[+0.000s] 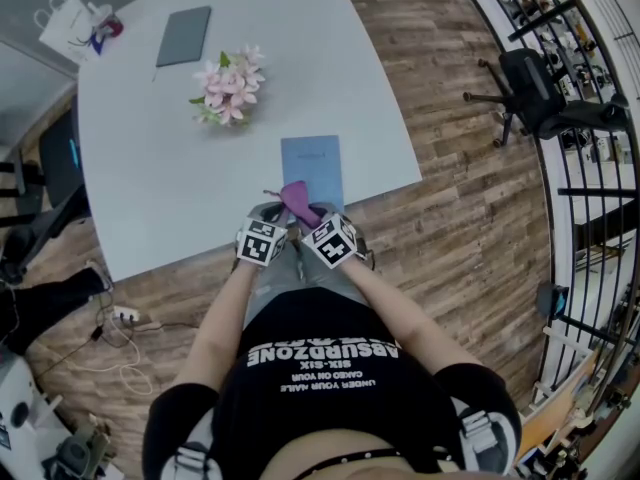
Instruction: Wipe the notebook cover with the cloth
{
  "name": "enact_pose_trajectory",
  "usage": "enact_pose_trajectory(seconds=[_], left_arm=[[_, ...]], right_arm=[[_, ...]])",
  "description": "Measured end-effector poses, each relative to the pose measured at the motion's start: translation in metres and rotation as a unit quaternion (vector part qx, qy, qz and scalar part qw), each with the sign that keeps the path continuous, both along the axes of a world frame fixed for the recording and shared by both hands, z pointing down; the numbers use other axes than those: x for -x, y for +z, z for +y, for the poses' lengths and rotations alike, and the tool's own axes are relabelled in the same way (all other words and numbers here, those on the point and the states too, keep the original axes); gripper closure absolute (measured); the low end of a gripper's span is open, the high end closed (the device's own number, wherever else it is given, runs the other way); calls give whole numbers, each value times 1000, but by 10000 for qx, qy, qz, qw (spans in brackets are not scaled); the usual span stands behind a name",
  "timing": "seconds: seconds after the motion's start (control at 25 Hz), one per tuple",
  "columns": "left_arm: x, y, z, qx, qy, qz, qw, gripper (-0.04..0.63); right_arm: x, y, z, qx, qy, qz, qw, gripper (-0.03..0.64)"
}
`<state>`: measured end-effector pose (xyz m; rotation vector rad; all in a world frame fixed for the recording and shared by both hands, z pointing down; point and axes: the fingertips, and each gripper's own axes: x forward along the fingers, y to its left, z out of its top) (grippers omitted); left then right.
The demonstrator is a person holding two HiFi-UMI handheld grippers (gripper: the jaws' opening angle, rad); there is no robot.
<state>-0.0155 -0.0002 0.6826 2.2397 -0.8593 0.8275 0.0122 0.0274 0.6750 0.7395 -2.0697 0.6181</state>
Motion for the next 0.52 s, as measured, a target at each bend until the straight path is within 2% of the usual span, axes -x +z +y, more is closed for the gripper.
enact_pose_trajectory(seconds=[0.52], left_arm=[[-1, 1, 1, -12, 3, 7, 10000, 580]], right_arm=[[-1, 0, 0, -80, -88, 12, 9999, 480]])
